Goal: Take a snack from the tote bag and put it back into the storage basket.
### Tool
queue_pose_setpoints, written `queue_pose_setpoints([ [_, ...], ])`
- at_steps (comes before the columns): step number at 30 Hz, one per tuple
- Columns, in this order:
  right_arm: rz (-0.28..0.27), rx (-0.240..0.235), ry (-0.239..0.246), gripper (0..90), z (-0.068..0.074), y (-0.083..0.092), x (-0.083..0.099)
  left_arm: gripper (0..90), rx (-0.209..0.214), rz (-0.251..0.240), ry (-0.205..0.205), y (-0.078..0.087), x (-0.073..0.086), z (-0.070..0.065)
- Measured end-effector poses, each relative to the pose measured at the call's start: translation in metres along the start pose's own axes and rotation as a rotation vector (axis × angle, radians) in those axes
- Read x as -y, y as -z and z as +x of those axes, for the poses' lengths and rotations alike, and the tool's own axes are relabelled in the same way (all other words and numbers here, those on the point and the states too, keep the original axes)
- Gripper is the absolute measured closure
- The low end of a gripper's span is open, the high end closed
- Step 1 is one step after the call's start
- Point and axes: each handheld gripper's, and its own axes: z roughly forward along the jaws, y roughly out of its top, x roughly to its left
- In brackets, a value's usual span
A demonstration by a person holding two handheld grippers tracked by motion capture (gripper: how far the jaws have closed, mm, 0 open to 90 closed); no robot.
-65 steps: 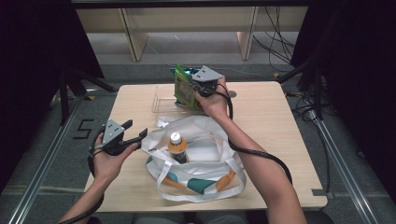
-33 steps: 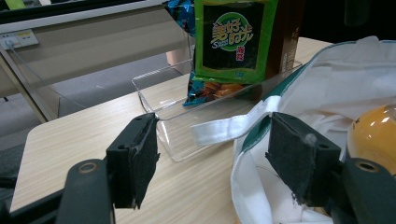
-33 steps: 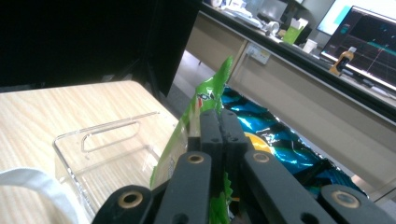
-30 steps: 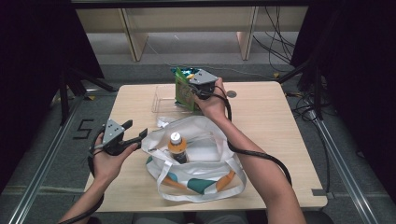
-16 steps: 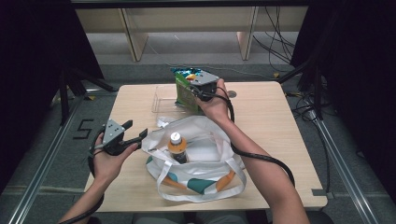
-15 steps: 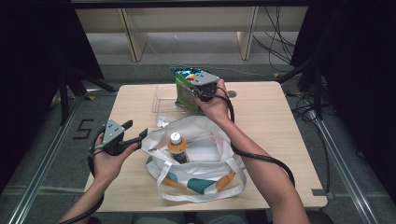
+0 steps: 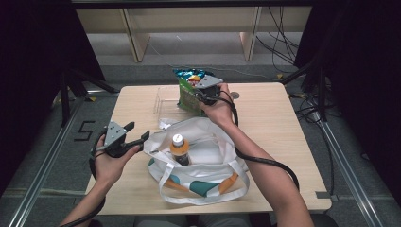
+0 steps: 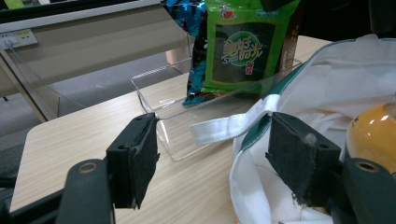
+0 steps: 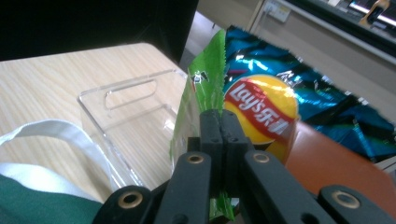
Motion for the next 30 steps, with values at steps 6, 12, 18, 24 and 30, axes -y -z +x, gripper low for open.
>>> queue_pose_setpoints([
  [6,0.037,-0.001,-0.009,90.0,0.0015,-0.0038,0.0037,32.4,0.003,-0.005,0.001,-0.0004,0.0003,0.0002],
  [12,0.066,-0.008,-0.003,90.0,0.0019,-0.0059,0.0061,32.4,0.005,-0.005,0.0,-0.0005,0.0003,-0.0001],
  [18,0.099,-0.005,0.019,90.0,0.0014,-0.0085,0.0099,32.6,0.005,-0.004,0.0,-0.0006,0.0004,-0.0001],
  [24,0.111,-0.009,0.01,89.8,0.0016,-0.0088,0.0086,32.6,0.005,-0.005,-0.001,-0.0004,0.0002,-0.0003],
  [30,0.095,-0.005,-0.006,85.3,0.001,-0.0056,0.0085,32.5,0.005,-0.006,0.0,-0.0005,0.0002,-0.0002],
])
